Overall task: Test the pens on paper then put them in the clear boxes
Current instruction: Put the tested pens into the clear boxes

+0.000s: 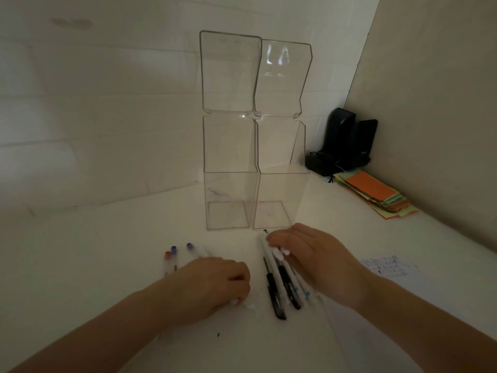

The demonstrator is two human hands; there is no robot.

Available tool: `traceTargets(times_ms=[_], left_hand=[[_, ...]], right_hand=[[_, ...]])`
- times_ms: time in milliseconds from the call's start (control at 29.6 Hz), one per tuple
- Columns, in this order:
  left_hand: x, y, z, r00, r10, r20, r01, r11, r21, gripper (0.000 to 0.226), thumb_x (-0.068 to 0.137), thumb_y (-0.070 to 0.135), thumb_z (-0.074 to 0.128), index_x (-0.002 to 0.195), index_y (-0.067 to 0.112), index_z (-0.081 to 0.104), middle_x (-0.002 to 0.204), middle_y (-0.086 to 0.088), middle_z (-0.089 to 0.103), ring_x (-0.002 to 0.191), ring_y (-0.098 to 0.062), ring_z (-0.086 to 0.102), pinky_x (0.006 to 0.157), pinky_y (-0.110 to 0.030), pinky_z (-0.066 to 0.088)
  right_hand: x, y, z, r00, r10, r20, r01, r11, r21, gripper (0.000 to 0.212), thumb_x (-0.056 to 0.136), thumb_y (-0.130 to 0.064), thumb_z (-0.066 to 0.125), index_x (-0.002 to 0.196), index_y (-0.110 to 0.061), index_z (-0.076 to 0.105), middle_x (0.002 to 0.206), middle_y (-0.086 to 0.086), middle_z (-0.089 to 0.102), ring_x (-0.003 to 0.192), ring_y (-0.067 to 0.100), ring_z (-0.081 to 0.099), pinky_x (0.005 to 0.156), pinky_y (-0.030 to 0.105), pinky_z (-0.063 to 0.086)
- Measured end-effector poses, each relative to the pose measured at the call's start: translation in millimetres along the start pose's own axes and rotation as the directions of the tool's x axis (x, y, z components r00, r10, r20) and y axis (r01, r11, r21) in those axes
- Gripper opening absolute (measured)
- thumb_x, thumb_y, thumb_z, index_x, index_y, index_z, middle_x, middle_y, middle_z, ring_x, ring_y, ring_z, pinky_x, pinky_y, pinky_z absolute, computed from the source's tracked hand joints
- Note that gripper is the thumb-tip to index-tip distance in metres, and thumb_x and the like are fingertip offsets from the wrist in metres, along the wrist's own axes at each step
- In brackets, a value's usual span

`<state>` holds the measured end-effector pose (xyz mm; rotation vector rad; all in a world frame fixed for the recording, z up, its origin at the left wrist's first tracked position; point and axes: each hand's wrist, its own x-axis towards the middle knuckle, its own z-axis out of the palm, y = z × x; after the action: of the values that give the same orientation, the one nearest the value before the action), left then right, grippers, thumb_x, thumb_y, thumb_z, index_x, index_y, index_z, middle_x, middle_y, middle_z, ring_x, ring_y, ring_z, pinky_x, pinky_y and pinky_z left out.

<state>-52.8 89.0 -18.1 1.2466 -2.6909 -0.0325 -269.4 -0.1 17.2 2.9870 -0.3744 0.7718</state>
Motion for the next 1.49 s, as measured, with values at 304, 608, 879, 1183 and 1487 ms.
traceTargets(times_ms=[304, 608, 879, 1183, 1487], left_hand=[[-4, 1, 9, 0.996, 0.031, -0.078, -0.037, 0.997, -0.066, 0.037, 0.079, 0.03, 0.06, 0.115, 0.02, 0.058, 0.124, 0.003, 0.057, 0.11, -0.01, 0.046, 0.094, -0.019, 0.035], [5, 3, 14, 0.984, -0.058, -0.168, 0.036, 0.991, -0.13, 0.021, 0.09, 0.02, 0.044, 0.107, 0.03, 0.052, 0.104, 0.006, 0.062, 0.094, -0.007, 0.053, 0.079, -0.027, 0.046], [25, -7, -71, 0.663, -0.233, -0.711, 0.071, 0.965, -0.251, 0.044, 0.09, 0.001, 0.042, 0.124, 0.029, 0.043, 0.103, 0.013, 0.05, 0.095, 0.002, 0.053, 0.083, -0.007, 0.039], [48, -31, -99, 0.34, -0.339, -0.877, 0.109, 0.941, -0.321, 0.031, 0.092, -0.003, 0.043, 0.114, 0.018, 0.051, 0.102, -0.005, 0.053, 0.094, -0.015, 0.06, 0.078, -0.027, 0.053], [55, -44, -75, 0.466, -0.377, -0.8, 0.329, 0.913, -0.239, 0.024, 0.093, 0.007, 0.037, 0.113, 0.016, 0.049, 0.103, -0.005, 0.058, 0.088, -0.003, 0.053, 0.075, -0.02, 0.046]], right_hand=[[12, 2, -14, 0.907, 0.314, -0.279, -0.227, 0.925, 0.306, 0.02, 0.09, -0.024, 0.046, 0.107, -0.02, 0.056, 0.1, 0.0, 0.066, 0.09, 0.004, 0.058, 0.082, 0.013, 0.045], [23, -6, -21, 0.896, 0.366, -0.253, -0.26, 0.892, 0.371, 0.015, 0.089, -0.024, 0.048, 0.102, -0.021, 0.056, 0.094, -0.006, 0.065, 0.087, -0.001, 0.057, 0.076, 0.006, 0.042], [86, -2, -69, 0.749, 0.487, -0.45, -0.147, 0.784, 0.603, 0.015, 0.094, -0.011, 0.048, 0.099, -0.025, 0.046, 0.094, -0.003, 0.064, 0.077, 0.006, 0.06, 0.071, 0.02, 0.052], [121, 21, -28, 0.806, 0.591, -0.014, -0.53, 0.733, 0.427, 0.015, 0.094, -0.02, 0.047, 0.108, -0.016, 0.051, 0.097, 0.006, 0.063, 0.082, 0.021, 0.063, 0.071, 0.034, 0.053], [77, 19, -36, 0.829, 0.558, -0.047, -0.482, 0.754, 0.446, 0.02, 0.092, -0.019, 0.051, 0.108, -0.029, 0.057, 0.097, -0.018, 0.059, 0.078, 0.007, 0.059, 0.072, 0.016, 0.048]])
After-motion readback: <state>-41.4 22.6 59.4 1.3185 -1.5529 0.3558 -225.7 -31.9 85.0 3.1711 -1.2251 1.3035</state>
